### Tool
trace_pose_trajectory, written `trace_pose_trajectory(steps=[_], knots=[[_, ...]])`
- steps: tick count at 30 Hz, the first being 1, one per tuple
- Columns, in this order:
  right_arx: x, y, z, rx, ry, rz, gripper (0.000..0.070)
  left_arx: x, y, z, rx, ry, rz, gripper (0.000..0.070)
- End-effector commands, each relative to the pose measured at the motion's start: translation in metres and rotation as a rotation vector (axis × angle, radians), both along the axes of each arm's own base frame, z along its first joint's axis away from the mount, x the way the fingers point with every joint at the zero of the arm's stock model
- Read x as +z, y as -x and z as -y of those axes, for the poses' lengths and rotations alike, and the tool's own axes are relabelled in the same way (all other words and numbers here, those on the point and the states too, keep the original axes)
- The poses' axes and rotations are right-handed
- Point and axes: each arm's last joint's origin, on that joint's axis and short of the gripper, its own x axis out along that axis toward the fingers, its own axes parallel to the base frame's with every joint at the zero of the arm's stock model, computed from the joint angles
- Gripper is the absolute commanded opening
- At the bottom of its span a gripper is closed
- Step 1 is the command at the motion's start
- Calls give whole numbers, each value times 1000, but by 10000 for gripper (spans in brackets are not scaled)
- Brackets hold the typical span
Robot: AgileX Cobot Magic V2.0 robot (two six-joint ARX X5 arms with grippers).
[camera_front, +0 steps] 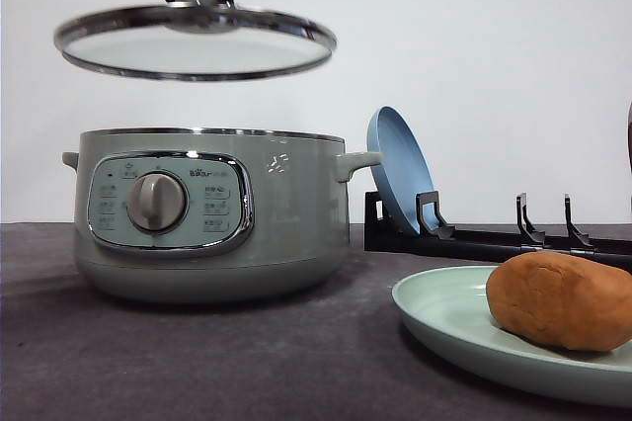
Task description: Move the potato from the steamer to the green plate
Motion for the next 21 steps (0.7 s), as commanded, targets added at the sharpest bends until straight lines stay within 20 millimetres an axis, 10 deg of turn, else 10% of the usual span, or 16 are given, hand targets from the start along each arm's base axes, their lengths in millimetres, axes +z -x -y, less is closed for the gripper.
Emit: trace_pose_trajectory(steps=[1, 21], knots=[[6, 1, 0, 1, -11, 22, 700, 7, -2, 6, -15, 22, 41, 10], [6, 1, 0, 5, -2, 28, 699, -38, -37, 23, -9, -46, -42, 10]])
